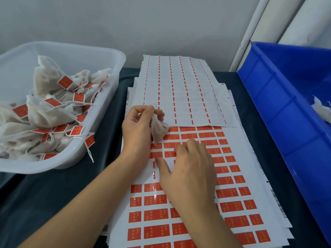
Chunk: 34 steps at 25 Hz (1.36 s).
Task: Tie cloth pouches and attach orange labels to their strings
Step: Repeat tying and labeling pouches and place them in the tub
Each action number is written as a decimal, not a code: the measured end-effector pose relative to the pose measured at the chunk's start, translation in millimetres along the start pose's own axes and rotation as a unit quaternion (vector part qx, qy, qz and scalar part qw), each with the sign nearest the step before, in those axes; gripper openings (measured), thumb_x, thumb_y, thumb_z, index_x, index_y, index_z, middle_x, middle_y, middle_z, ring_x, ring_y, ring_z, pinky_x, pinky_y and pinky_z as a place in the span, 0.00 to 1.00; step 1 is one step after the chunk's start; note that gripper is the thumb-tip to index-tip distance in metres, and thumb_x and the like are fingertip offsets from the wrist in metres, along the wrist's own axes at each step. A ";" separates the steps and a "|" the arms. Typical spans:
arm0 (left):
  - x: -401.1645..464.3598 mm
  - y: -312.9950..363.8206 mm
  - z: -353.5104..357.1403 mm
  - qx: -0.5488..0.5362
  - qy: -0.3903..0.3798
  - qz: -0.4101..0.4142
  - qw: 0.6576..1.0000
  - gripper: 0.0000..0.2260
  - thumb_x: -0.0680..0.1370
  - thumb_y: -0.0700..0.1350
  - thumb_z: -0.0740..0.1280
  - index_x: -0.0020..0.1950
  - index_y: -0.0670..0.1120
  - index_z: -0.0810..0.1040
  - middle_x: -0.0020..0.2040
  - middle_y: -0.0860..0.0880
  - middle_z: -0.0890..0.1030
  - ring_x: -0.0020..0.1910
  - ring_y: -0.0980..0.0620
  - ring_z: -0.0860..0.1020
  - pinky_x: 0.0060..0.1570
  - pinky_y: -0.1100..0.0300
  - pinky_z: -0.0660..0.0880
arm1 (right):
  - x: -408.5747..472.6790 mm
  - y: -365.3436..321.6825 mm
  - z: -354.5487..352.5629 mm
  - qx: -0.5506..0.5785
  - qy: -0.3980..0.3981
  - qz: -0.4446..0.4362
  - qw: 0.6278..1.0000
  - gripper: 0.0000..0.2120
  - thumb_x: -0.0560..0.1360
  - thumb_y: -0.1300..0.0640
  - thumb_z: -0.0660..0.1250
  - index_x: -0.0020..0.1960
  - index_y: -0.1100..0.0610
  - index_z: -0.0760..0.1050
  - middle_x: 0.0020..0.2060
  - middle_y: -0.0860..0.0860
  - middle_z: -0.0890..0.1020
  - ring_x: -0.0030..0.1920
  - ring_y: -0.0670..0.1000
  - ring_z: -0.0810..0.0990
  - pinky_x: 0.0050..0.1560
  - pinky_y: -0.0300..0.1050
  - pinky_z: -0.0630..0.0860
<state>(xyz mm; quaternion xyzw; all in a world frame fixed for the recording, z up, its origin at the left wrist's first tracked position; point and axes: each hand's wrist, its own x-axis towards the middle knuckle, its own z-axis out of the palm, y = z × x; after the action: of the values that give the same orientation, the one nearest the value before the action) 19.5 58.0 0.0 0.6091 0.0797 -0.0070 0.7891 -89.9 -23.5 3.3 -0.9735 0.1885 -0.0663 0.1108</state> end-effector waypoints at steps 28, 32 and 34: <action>-9.4 2.4 2.9 -0.031 -0.011 0.013 0.999 0.06 0.84 0.49 0.69 0.54 0.47 0.81 0.48 0.49 0.88 0.48 0.51 0.88 0.43 0.65 0.83 | 11.5 -2.2 -17.1 0.008 -0.028 -0.051 0.998 0.20 0.79 0.36 0.62 0.62 0.46 0.80 0.58 0.44 0.81 0.52 0.47 0.80 0.54 0.41 0.76; -9.8 2.6 3.2 -0.034 -0.012 0.010 0.999 0.06 0.84 0.49 0.68 0.52 0.48 0.81 0.47 0.49 0.88 0.48 0.51 0.88 0.43 0.66 0.82 | 16.6 1.5 -20.5 0.018 -0.034 -0.042 0.998 0.17 0.78 0.36 0.62 0.57 0.45 0.81 0.52 0.42 0.81 0.42 0.45 0.75 0.44 0.34 0.68; -10.0 2.9 2.9 -0.033 -0.013 0.011 0.999 0.06 0.84 0.49 0.68 0.52 0.48 0.81 0.47 0.49 0.88 0.48 0.51 0.87 0.43 0.67 0.81 | 17.9 2.5 -21.8 0.021 -0.033 -0.041 0.998 0.16 0.78 0.36 0.63 0.54 0.45 0.81 0.49 0.42 0.80 0.40 0.45 0.74 0.41 0.33 0.65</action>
<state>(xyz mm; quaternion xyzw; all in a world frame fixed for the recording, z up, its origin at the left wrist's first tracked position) 10.2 55.1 4.8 0.5835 0.0630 -0.0040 0.8097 -78.0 -36.7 25.3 -0.9795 0.1436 -0.0423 0.1345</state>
